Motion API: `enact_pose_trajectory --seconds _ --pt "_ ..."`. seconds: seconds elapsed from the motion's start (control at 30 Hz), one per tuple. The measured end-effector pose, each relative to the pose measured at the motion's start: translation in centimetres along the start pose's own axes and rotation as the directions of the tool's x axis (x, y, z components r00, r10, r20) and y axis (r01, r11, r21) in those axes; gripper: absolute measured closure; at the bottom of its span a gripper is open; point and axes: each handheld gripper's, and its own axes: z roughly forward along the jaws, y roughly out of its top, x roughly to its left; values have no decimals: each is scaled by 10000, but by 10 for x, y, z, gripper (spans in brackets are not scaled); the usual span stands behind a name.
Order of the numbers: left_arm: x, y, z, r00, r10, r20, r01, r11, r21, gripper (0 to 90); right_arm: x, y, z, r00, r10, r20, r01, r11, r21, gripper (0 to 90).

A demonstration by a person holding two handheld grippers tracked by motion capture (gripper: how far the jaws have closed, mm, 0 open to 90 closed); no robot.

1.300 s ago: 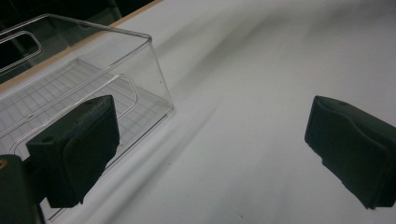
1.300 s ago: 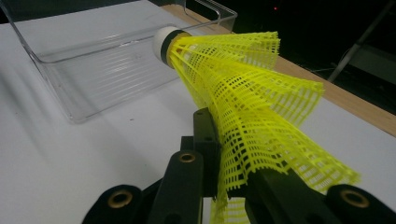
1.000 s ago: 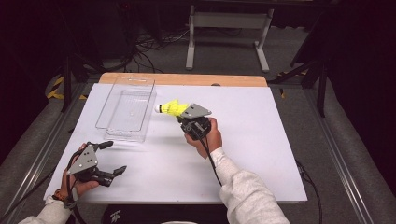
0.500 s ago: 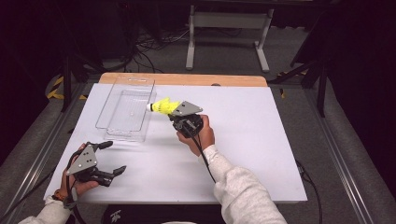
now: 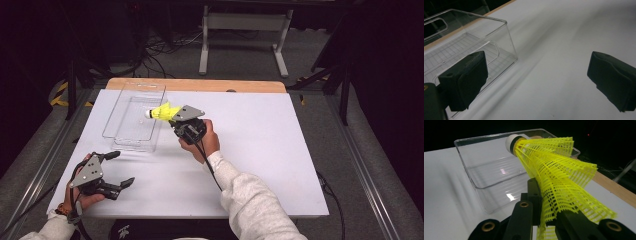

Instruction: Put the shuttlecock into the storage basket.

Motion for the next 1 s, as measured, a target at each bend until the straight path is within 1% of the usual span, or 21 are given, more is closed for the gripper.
enact_pose_trajectory --seconds 0.33,0.87,1.0 --pt "-1 0 0 10000 -42 -11 42 10000 -36 41 8 9 13 9995 -77 -314 78 10000 25 873" --pt "-1 -1 -3 9999 -68 -74 68 10000 -71 41 23 26 31 9960 -463 -759 469 9989 63 873" --pt "-1 -1 -3 10000 -74 -46 74 9999 -85 41 26 29 35 9952 -483 -845 494 9987 112 873"
